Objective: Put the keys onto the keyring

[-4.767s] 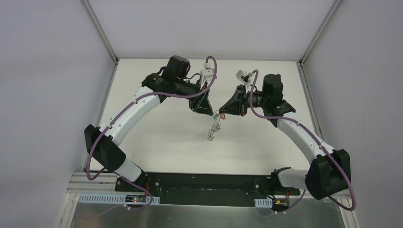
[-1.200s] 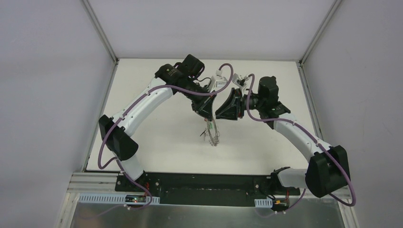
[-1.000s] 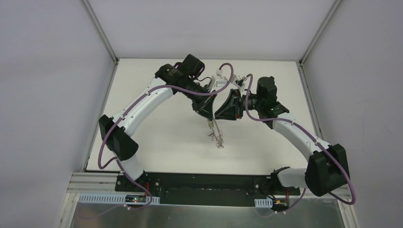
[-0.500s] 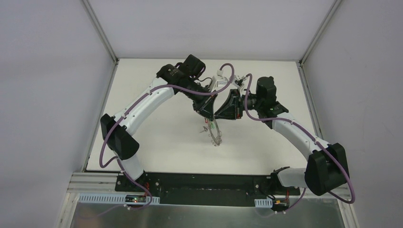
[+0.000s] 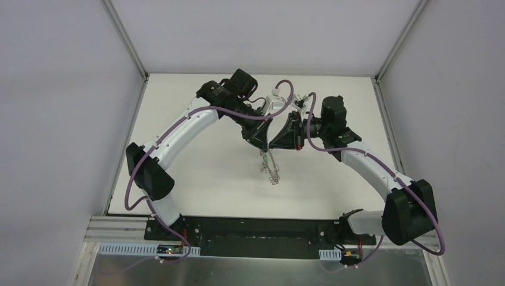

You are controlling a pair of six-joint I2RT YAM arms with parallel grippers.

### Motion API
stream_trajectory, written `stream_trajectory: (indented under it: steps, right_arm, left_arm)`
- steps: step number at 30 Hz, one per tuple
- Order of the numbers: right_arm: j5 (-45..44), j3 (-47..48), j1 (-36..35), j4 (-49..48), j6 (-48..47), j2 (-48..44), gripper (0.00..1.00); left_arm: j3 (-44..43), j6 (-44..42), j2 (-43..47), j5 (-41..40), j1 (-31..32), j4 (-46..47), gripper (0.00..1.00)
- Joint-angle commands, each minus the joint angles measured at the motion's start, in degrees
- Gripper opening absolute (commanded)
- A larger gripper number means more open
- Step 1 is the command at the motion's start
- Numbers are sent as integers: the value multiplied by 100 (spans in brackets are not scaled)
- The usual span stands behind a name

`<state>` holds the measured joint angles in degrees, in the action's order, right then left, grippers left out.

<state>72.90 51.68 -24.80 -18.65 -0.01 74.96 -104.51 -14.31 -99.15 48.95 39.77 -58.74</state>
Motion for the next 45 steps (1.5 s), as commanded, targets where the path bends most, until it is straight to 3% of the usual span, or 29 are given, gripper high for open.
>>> stream_trajectory:
  steps: [1,8,13,45]
  right_arm:
    - [150,17,51,-279,-16,-112,0]
    - [141,0,179,-277,-16,-215,0]
    - [171,-9,292,-278,-16,-292,0]
    - [428,20,455,-281,-16,-287,0]
  left_arm:
    - [42,-61,136,114,40,122,0]
    - [203,-335,405,-47,23,256,21]
    - [238,-442,484,-62,-16,168,28]
    - [-201,-108,74,-135,-203,635,31]
